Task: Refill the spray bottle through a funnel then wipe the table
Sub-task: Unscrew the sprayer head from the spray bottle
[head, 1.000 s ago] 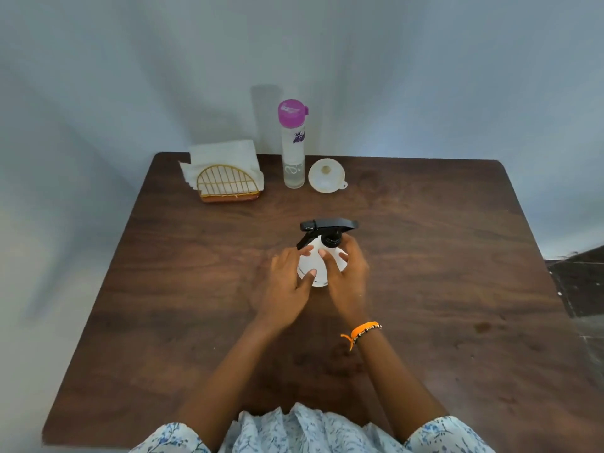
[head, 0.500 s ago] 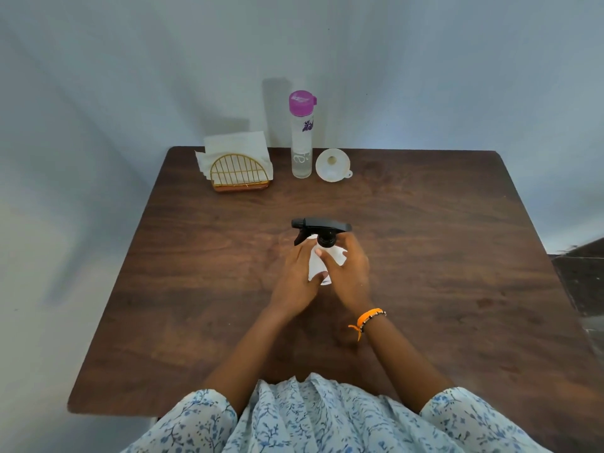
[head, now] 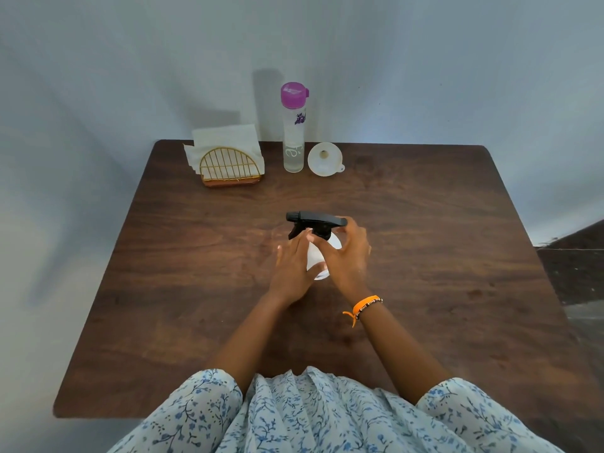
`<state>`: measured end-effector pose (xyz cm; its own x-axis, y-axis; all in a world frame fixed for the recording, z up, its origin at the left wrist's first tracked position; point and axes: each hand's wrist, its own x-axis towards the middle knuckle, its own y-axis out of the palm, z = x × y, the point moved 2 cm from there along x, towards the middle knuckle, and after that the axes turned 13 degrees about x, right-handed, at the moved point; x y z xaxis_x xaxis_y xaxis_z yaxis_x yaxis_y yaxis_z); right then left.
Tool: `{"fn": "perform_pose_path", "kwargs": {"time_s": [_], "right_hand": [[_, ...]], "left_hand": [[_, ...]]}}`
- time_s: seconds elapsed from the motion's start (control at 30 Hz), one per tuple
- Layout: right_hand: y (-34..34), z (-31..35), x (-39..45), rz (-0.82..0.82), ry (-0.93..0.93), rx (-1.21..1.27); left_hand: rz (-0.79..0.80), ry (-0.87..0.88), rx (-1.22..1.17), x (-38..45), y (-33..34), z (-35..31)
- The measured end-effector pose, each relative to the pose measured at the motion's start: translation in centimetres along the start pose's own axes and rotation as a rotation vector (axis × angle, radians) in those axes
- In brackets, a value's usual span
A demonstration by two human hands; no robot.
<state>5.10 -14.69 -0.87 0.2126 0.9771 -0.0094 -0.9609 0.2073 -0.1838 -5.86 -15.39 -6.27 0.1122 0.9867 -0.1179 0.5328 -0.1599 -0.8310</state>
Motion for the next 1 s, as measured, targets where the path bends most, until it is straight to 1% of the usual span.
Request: {"fn": "perform_pose_path", "kwargs": {"time_s": [0.13, 0.23, 0.4, 0.47, 0.5, 0.57, 0.6, 0.63, 0.7, 0.87, 0.93, 1.0], "right_hand": [[-0.2, 0.2, 0.1, 0.003, -0.035, -0.070], [-0.4, 0.0, 0.6, 0.030, -0.037, -0.111], [-1.1, 0.1, 1.2, 0.150, -0.042, -0.093], [-1.4, 0.5, 1.5, 0.229, -0.042, -0.121], [-1.6, 0.6, 1.7, 0.296, -0.034, -0.102], [-1.9, 1.2, 2.0, 0.453, -0.068, -0.052], [-1.9, 1.2, 2.0, 0.486, -0.107, -0.051], [-1.7, 1.0, 1.8, 0.475, -0.140, -0.067], [-0.8, 0.3, 1.1, 0.394, -0.159, -0.069], [1.1, 0.5, 0.0, 0.067, -0.116, 0.046], [1.0, 0.6, 0.3, 0.016, -0.114, 0.069], [0.7, 0.4, 0.5, 0.032, -0.109, 0.088]], "left_hand": [[0.019, 0.005, -0.011, 0.0, 0.1, 0.2], [0.062, 0.000, -0.009, 0.0, -0.1, 0.2], [0.108, -0.021, -0.003, -0.1, -0.6, -0.1], [0.134, -0.038, 0.010, -0.2, -0.8, -0.3], [0.141, -0.050, -0.006, -0.3, -0.7, -0.3], [0.104, -0.064, -0.081, -0.2, -0.7, -0.2], [0.083, -0.062, -0.106, -0.2, -0.7, 0.0], [0.074, -0.055, -0.105, -0.1, -0.6, 0.1], [0.092, -0.030, -0.048, -0.1, -0.4, 0.3], [0.133, -0.031, 0.029, -0.2, -0.7, -0.1], [0.133, -0.021, 0.035, -0.1, -0.7, 0.0], [0.116, -0.014, 0.009, 0.2, -0.4, 0.4]]}}
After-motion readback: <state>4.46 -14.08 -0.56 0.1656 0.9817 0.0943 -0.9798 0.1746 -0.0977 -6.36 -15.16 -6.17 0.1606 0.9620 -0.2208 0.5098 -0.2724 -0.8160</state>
